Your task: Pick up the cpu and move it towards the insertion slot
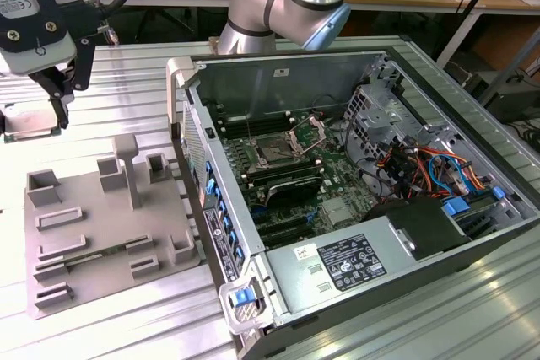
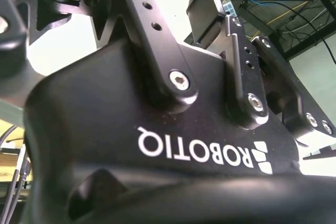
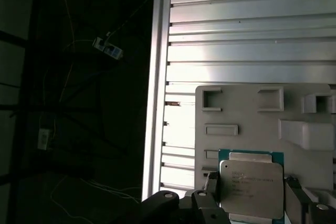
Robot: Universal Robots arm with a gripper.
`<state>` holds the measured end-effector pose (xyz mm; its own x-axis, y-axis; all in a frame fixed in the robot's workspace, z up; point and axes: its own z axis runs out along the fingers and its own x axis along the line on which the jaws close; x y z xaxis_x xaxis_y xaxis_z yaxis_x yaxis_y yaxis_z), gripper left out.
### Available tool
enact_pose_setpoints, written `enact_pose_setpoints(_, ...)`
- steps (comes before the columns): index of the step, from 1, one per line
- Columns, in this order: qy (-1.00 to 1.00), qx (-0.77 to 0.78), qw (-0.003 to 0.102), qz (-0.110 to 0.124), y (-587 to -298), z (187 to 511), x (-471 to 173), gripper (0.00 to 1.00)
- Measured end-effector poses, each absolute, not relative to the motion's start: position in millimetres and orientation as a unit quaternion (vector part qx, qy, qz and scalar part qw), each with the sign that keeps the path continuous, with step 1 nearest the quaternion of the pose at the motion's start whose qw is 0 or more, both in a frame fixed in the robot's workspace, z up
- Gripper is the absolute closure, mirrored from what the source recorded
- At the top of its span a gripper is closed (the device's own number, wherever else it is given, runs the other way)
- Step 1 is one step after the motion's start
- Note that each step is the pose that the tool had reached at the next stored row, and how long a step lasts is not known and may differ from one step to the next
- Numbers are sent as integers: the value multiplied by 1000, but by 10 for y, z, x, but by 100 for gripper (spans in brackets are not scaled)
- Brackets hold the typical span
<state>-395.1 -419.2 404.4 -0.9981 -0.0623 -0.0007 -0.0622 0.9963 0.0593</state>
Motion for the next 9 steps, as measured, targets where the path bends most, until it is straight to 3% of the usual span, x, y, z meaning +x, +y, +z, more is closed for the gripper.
enact_pose_setpoints(9, -999, 31, 1, -30, -4192, 4044, -3863, 45)
